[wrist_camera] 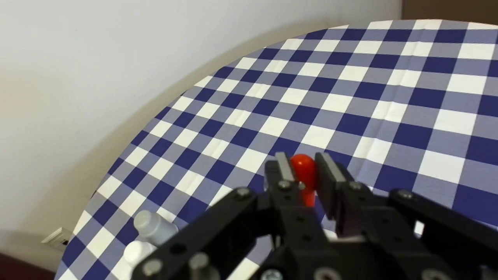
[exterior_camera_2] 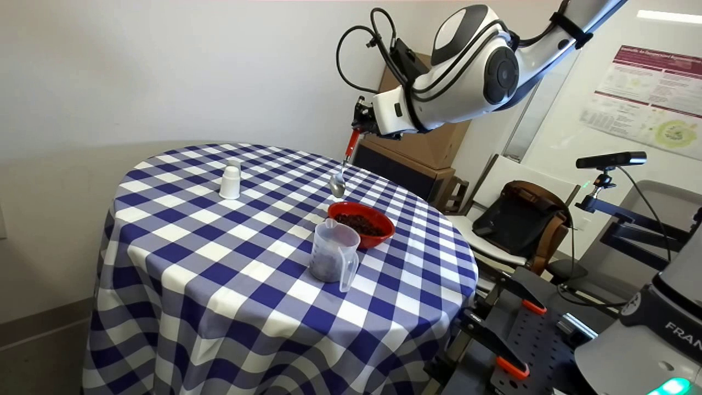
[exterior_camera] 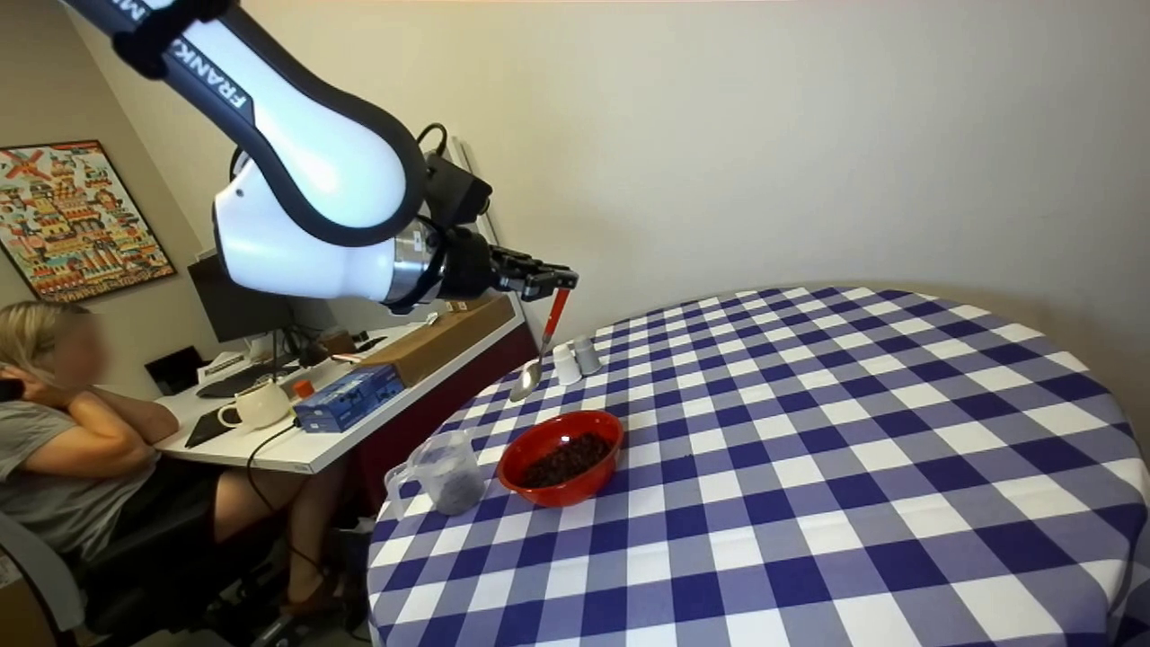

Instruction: Put a spoonful of the things in the bowl into the jug

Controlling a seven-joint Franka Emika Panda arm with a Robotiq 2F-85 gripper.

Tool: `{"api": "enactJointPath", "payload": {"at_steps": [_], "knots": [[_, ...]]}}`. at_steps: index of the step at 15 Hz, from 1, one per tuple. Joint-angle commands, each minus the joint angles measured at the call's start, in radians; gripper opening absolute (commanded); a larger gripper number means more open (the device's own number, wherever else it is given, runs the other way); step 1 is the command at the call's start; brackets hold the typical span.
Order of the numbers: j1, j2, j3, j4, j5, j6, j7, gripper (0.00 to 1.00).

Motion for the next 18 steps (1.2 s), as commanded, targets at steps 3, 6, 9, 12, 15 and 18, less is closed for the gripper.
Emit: {"api": "enactJointPath", "payload": {"at_steps": [3,6,9,12,15,18], "knots": [[-0.008,0.008,-0.001,-0.03,0.005,-0.099,-0.021,0.05],[-0.015,0.017,-0.006,-0.042,0.004,-0.137,-0.034,0.05],[-0.021,0.025,-0.011,-0.055,0.003,-0.177,-0.036,0.05],[-0.023,0.027,-0.012,-0.078,0.004,-0.239,-0.028,0.05],[-0.029,0.033,-0.017,-0.108,0.003,-0.296,-0.024,0.05],[-0.036,0.04,-0.023,-0.142,0.002,-0.342,-0.012,0.05]]}}
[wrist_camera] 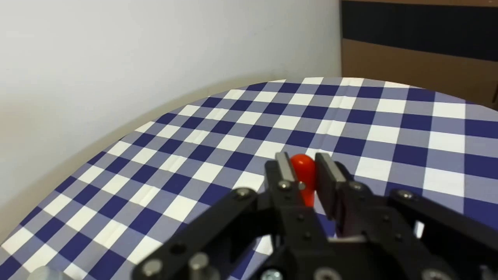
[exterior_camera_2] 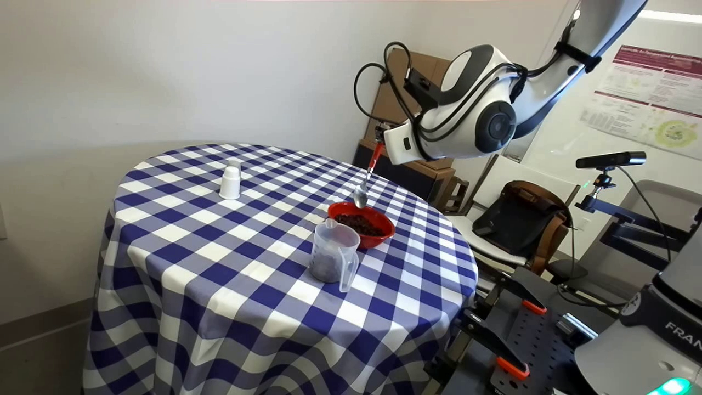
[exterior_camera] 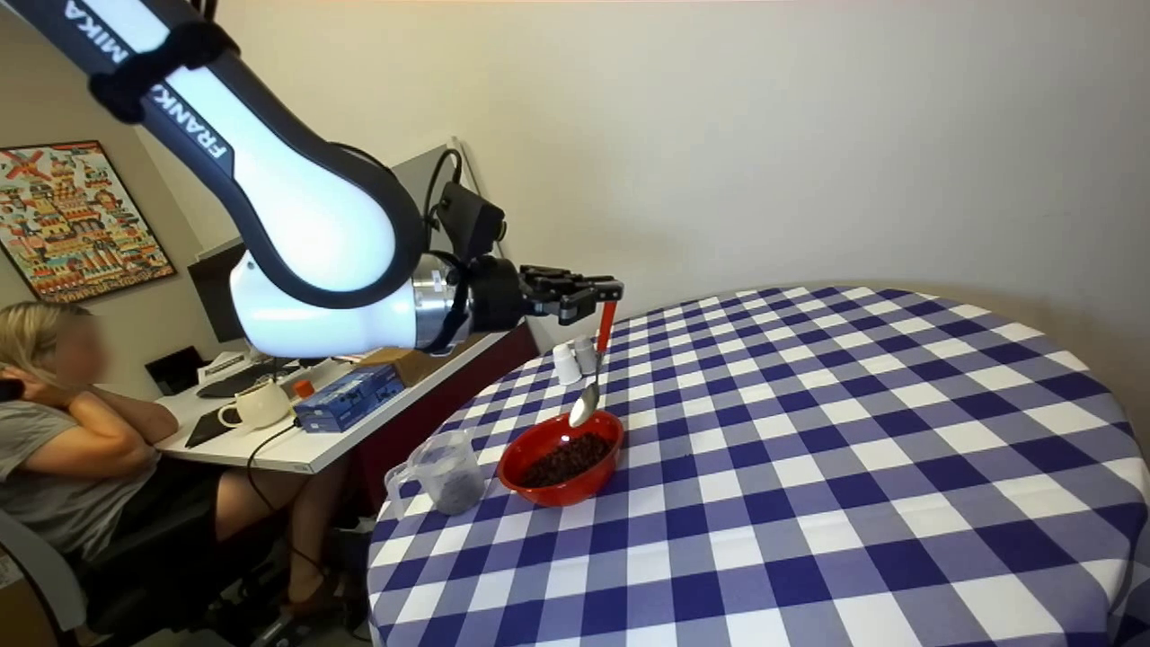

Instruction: Put a spoonful of the things in the bowl into the jug

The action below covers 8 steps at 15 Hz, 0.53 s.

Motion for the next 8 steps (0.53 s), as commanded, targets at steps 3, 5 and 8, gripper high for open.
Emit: {"api": "enactJointPath", "payload": {"at_steps": [3,5,8], "knots": [[-0.004,0.002,-0.002,-0.075,0.002,-0.115,0.038,0.05],[-0.004,0.004,0.001,-0.102,0.002,-0.146,0.078,0.05],[-0.002,0.008,0.008,-0.132,0.002,-0.181,0.146,0.05]]}}
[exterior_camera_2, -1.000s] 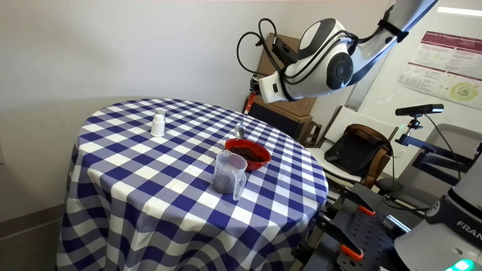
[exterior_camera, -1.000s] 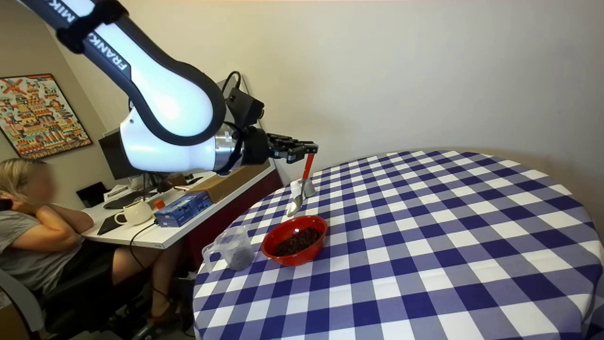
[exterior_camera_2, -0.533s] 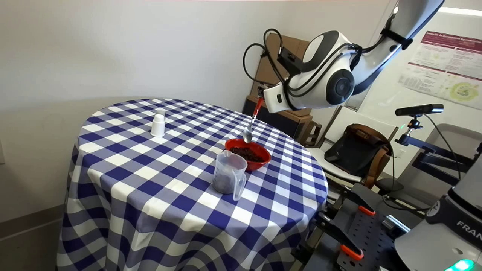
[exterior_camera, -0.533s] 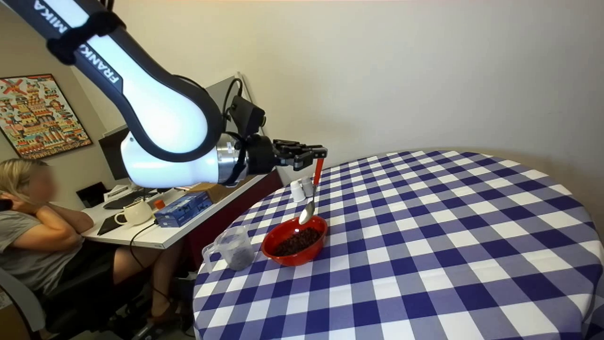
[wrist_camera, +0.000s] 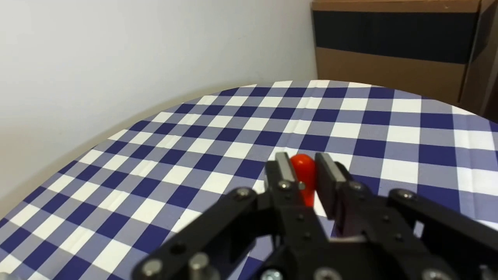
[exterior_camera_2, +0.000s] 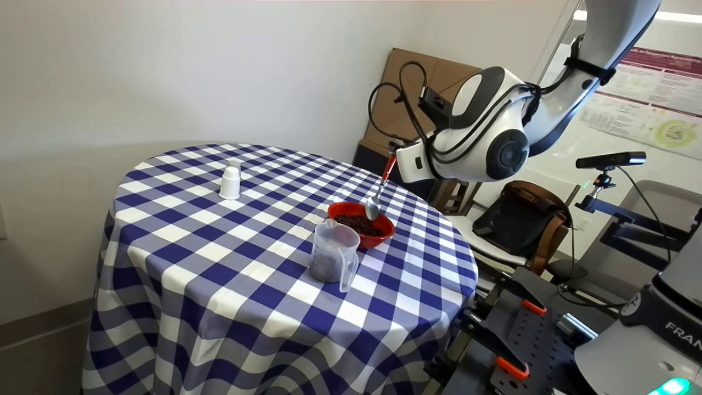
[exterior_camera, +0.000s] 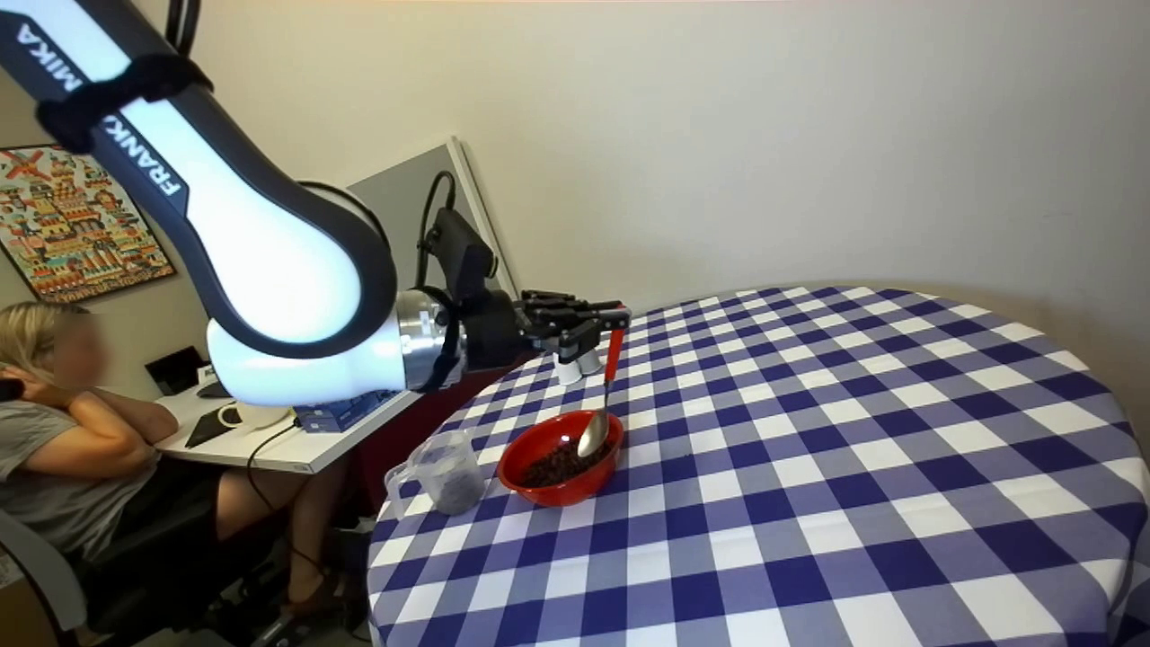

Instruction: Put a spoonful of the things in the bowl into the jug

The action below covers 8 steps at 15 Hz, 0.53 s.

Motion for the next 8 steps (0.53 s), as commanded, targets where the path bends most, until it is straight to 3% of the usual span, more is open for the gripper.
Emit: {"api": "enactJointPath", "payload": {"at_steps": [1,8], "knots": [[0.005,0.002,0.014,-0.044,0.003,-0.068,0.09,0.05],[0.021,0.016,0.046,-0.109,0.002,-0.171,0.211,0.05]]}}
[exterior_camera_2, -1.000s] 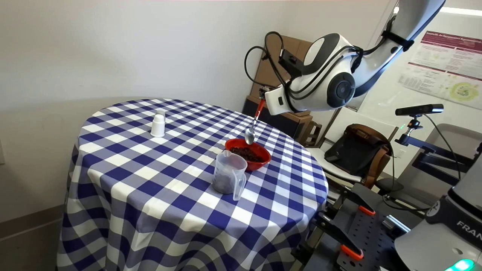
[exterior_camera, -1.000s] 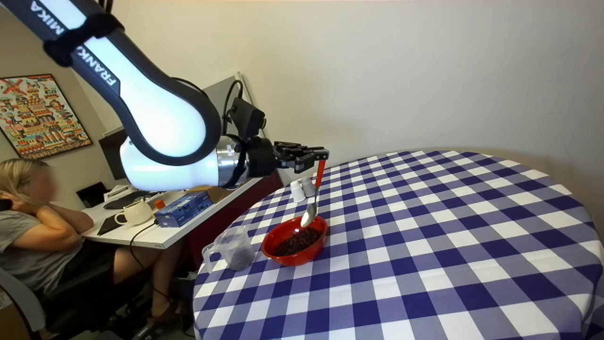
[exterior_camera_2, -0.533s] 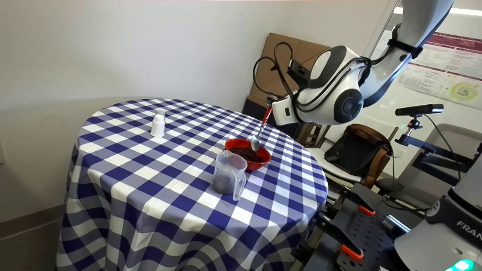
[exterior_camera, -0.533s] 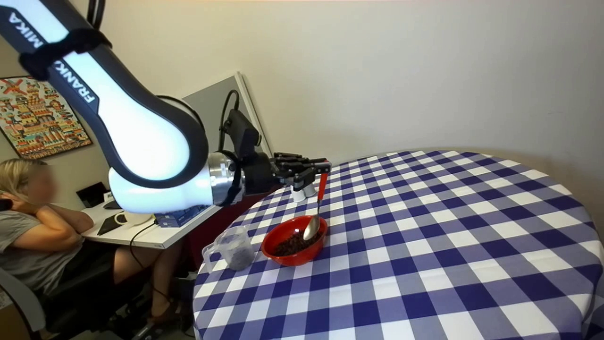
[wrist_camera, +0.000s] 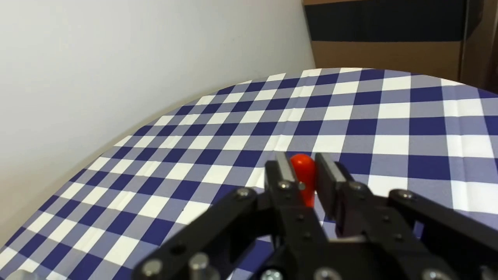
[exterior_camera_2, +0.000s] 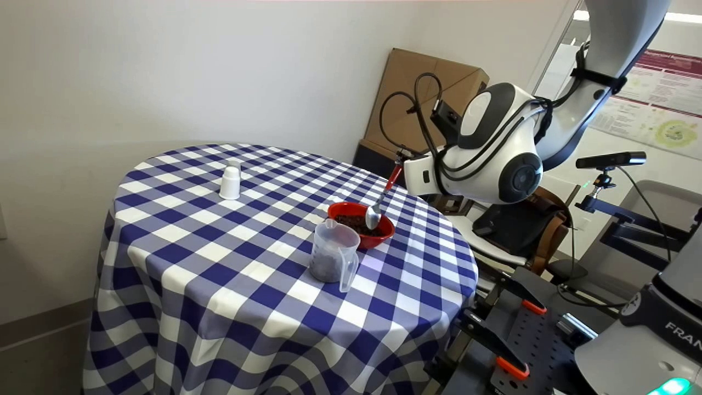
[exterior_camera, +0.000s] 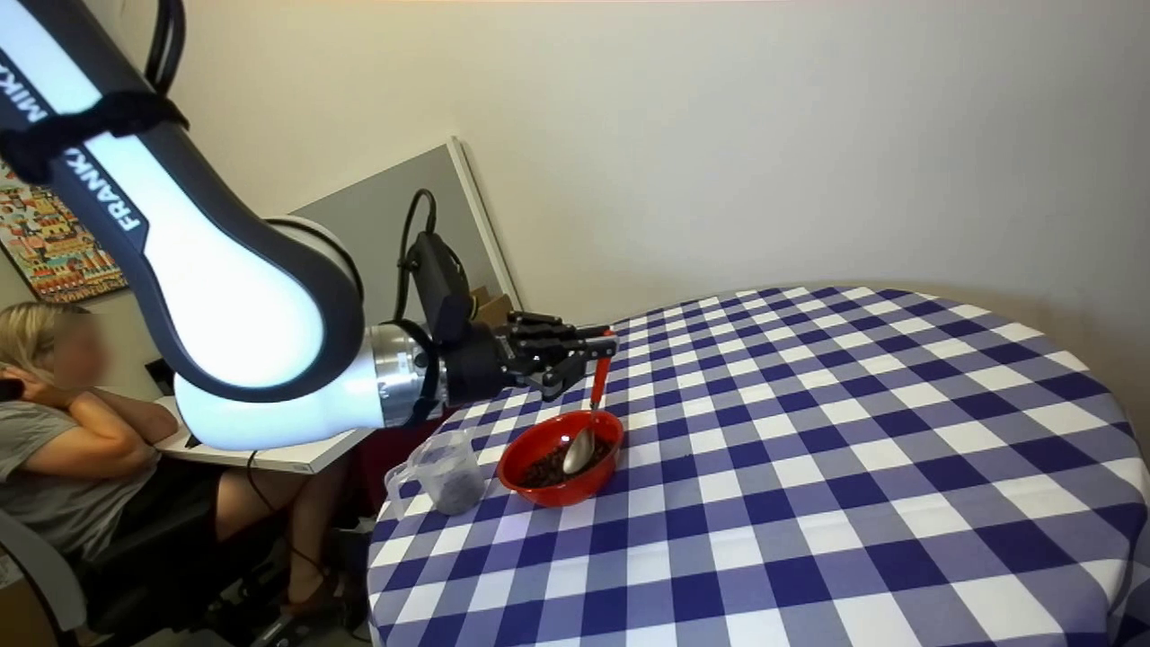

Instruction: Put a spoonful of the things in the bowl into the jug

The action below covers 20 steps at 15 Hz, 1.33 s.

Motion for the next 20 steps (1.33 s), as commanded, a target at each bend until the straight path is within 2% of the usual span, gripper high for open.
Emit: {"api": "enactJointPath", "payload": {"at_steps": [1,5,6,11,16,19,20], "knots": [[0.018,0.01,0.025,-0.034,0.001,-0.095,0.087,0.05],[0.025,0.054,0.036,-0.035,0.0,-0.196,0.134,0.05],[0.09,0.066,-0.021,-0.034,0.0,-0.216,0.145,0.05],[0.222,0.151,-0.132,-0.028,0.0,-0.317,0.242,0.05],[0.362,0.268,-0.298,-0.008,0.0,-0.384,0.357,0.05],[0.402,0.324,-0.388,0.006,0.0,-0.372,0.412,0.05],[0.389,0.332,-0.404,0.009,0.0,-0.353,0.418,0.05]]}}
